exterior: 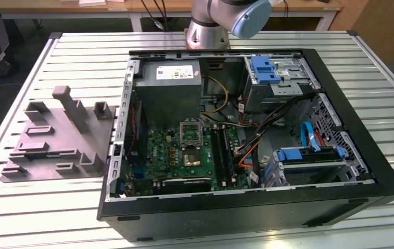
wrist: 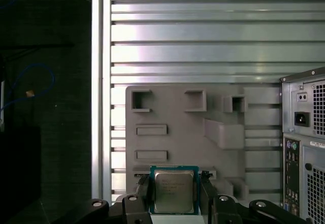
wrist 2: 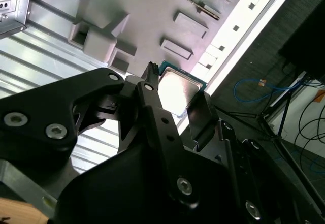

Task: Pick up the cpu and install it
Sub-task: 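Pick up the cpu and move it towards the insertion slot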

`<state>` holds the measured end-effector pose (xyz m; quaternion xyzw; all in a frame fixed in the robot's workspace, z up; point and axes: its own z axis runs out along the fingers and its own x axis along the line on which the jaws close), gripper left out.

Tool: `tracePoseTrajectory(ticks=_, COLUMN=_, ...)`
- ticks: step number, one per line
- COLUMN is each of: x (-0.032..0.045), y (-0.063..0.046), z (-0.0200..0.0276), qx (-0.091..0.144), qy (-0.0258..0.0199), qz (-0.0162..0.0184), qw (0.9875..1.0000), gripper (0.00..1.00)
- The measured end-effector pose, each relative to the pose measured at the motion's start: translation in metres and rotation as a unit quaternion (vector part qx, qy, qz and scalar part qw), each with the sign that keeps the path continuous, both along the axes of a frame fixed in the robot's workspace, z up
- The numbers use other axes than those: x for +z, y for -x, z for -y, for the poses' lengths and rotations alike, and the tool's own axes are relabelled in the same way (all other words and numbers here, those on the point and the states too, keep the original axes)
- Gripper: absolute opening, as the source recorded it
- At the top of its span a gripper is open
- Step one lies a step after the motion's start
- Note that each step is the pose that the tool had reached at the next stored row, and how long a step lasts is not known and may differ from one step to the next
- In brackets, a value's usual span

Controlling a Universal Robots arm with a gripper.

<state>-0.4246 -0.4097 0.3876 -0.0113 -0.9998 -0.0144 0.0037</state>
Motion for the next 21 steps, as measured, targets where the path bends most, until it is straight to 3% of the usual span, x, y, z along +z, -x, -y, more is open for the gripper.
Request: tracePoseTrajectory(ticks=21, x=0.0, y=-0.0101, z=0.0, qx=0.0, qy=0.0, qz=0.0, qw=1.0, gripper=0.47)
